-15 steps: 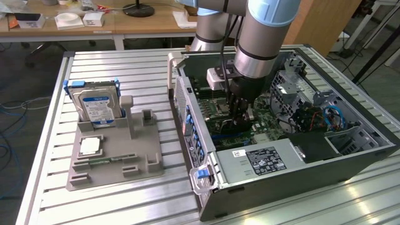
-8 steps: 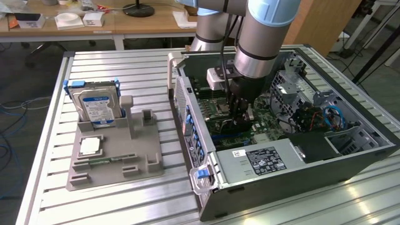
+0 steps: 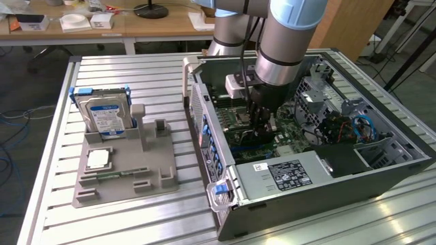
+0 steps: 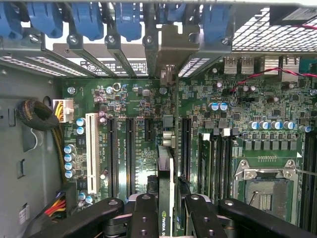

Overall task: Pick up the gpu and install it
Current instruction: 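Insert the gpu into the slot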

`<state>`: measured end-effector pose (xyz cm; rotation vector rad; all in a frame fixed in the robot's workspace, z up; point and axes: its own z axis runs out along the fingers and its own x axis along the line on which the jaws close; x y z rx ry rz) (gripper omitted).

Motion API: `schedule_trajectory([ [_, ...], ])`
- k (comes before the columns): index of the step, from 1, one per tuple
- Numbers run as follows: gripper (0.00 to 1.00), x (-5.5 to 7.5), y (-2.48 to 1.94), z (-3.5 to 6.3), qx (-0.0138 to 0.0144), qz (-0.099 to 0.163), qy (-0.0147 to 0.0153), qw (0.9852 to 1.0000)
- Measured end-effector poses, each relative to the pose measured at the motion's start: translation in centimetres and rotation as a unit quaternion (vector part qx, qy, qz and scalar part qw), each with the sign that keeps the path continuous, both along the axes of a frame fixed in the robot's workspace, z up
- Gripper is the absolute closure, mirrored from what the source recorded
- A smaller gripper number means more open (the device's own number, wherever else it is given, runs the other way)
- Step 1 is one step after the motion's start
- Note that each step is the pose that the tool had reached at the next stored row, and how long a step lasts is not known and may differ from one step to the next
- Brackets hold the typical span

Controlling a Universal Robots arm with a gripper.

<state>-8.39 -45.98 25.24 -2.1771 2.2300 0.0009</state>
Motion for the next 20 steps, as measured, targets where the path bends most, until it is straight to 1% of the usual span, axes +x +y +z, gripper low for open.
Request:
schedule_trajectory([
  [6, 0.74, 0.00, 0.00, -0.39, -0.0002, 0.000, 0.0002, 1.0000],
  [20, 0.74, 0.00, 0.00, -0.42, 0.0001, 0.000, 0.0000, 1.0000],
])
